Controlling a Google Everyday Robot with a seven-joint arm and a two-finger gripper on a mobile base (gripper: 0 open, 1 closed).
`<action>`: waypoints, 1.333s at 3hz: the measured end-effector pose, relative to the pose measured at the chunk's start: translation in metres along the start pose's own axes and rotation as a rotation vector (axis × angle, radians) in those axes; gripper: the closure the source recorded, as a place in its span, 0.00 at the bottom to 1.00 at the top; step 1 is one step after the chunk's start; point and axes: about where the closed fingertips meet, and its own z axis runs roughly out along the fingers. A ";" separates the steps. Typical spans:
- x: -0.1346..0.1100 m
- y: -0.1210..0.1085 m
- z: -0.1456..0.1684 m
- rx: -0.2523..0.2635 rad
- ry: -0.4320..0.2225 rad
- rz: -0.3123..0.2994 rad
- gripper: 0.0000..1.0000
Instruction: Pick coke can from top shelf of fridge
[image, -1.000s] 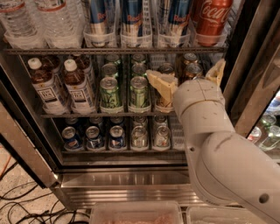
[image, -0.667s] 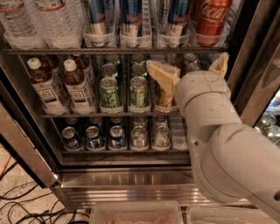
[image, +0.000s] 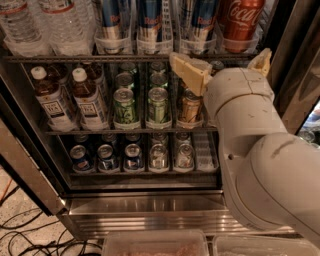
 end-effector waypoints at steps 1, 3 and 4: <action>-0.002 -0.006 0.002 0.039 -0.015 -0.028 0.00; 0.001 -0.023 0.004 0.101 -0.016 -0.054 0.00; -0.002 -0.042 0.002 0.117 -0.017 0.012 0.00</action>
Offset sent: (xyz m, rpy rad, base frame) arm 0.0062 -0.0287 -0.0046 -0.0695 -0.0235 -0.1584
